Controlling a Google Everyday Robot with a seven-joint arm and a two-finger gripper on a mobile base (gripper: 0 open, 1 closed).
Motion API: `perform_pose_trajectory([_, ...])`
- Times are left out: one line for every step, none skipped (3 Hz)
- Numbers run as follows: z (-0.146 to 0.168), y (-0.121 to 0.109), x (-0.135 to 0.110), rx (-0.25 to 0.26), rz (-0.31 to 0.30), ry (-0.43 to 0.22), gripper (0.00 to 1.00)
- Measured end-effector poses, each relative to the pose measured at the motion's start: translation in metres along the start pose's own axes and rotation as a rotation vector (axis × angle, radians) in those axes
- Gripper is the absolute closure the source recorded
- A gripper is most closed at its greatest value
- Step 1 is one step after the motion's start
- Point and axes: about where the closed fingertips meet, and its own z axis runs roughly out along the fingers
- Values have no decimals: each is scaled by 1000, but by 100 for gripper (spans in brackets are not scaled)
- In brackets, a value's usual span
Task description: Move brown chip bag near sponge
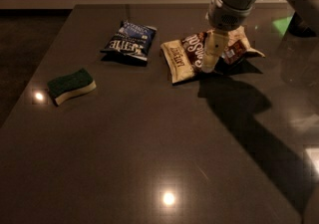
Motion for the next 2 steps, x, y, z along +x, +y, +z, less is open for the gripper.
perform_pose_trajectory([25, -20, -1, -19, -58, 37, 0])
perform_pose_trajectory([40, -33, 2, -40, -101, 73, 0])
